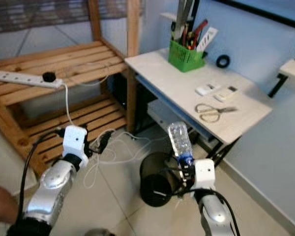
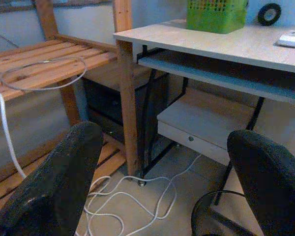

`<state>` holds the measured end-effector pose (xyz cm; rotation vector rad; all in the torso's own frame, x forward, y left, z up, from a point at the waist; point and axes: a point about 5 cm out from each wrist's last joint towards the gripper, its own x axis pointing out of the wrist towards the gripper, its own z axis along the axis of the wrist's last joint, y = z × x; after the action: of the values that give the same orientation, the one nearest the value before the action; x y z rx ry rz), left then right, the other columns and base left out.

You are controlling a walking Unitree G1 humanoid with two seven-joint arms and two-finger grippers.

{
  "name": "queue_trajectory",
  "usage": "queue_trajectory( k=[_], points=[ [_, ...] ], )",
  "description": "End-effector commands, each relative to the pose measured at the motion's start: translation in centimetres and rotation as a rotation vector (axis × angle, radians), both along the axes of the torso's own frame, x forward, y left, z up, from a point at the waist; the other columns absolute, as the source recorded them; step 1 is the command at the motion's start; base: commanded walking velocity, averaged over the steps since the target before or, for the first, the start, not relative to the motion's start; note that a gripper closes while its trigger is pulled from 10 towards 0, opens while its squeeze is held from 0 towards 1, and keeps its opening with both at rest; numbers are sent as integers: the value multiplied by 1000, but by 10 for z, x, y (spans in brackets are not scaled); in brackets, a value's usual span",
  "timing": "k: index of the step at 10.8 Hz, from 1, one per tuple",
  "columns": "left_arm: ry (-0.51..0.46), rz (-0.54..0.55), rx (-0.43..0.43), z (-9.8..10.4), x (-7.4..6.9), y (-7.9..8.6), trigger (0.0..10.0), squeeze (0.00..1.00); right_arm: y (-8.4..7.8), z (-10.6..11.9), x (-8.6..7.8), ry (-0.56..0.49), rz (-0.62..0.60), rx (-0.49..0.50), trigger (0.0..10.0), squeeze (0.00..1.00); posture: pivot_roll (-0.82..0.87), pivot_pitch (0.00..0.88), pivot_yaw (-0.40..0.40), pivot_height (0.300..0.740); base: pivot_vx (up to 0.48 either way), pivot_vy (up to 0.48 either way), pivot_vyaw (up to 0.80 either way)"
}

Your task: Clean up the room

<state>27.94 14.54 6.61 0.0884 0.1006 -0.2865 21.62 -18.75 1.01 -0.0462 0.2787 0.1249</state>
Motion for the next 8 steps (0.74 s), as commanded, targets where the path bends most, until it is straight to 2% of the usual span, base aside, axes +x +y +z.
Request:
queue_trajectory(
  k=[1, 2, 3, 4, 6, 7, 8],
  points=[
    [-22, -30, -5, 4, 1, -5, 10000, 0, -6, 2, 1, -9, -25, -8, 10000, 0, 93, 3, -34, 736, 472, 0, 0],
    [-28, -33, 3, 5, 1, -5, 10000, 0, -6, 0, 1, 2, -33, -22, 10000, 0, 90, 8, -32, 736, 472, 0, 0],
    [-26, -42, 3, 5, 2, -7, 10000, 0, -8, -10, 2, 68, -37, -78, 10000, 0, 89, 15, -29, 736, 480, 0, 0],
    [-24, -55, -1, 5, 1, -10, 10000, 0, -7, -20, 1, 122, -34, -94, 10000, 0, 89, 17, -28, 736, 480, 0, 0],
    [-2, -85, -2, 1, -1, -13, 10000, 0, -1, -37, 1, 214, -26, -73, 10000, 0, 113, 39, -25, 736, 480, 0, 0],
    [25, -111, 12, -3, -3, -15, 10000, 0, 1, -44, 0, 250, -20, -64, 10000, 0, 121, 47, -24, 736, 0, 0, 0],
    [67, -140, 30, -9, -3, -17, 10000, 0, 7, -56, -1, 338, -14, -32, 10000, 0, 143, 71, -23, 736, 0, 0, 0]
  ],
)
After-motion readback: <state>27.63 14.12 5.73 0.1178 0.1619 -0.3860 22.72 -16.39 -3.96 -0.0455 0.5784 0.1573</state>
